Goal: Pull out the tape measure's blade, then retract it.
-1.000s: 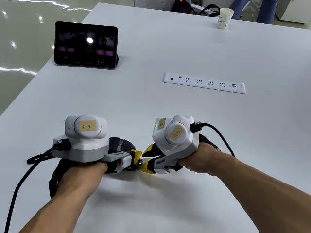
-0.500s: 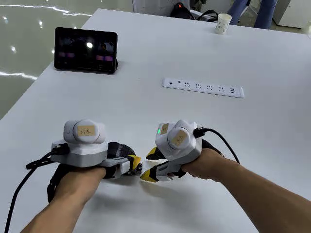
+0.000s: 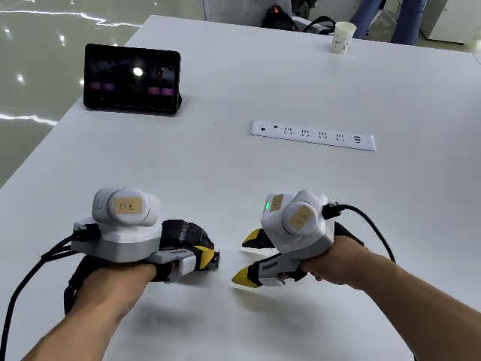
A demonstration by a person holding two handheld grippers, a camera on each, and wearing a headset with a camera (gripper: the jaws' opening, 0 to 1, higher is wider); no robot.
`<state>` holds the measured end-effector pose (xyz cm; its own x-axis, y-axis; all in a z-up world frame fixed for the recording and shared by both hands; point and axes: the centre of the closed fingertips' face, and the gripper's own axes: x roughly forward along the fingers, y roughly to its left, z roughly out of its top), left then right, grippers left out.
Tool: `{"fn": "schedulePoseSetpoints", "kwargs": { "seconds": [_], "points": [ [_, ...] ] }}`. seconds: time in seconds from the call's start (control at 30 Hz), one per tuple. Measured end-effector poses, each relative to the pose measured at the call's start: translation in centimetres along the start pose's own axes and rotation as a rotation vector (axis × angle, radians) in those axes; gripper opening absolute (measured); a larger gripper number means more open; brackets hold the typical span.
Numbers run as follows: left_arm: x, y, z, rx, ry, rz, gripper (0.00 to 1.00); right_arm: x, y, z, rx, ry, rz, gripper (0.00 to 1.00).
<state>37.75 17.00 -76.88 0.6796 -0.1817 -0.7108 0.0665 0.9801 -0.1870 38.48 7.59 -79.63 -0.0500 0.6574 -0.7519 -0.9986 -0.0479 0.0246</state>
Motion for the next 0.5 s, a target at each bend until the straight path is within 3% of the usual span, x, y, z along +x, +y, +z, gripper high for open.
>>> {"fn": "schedulePoseSetpoints", "kwargs": {
  "seconds": [0.5],
  "points": [
    [-0.7, -0.9, -1.1, 0.07, -0.013, -0.058, 0.68, -3.2, 0.2, -1.3, 0.082, -0.066, -0.067, 0.46]
  ]
}}
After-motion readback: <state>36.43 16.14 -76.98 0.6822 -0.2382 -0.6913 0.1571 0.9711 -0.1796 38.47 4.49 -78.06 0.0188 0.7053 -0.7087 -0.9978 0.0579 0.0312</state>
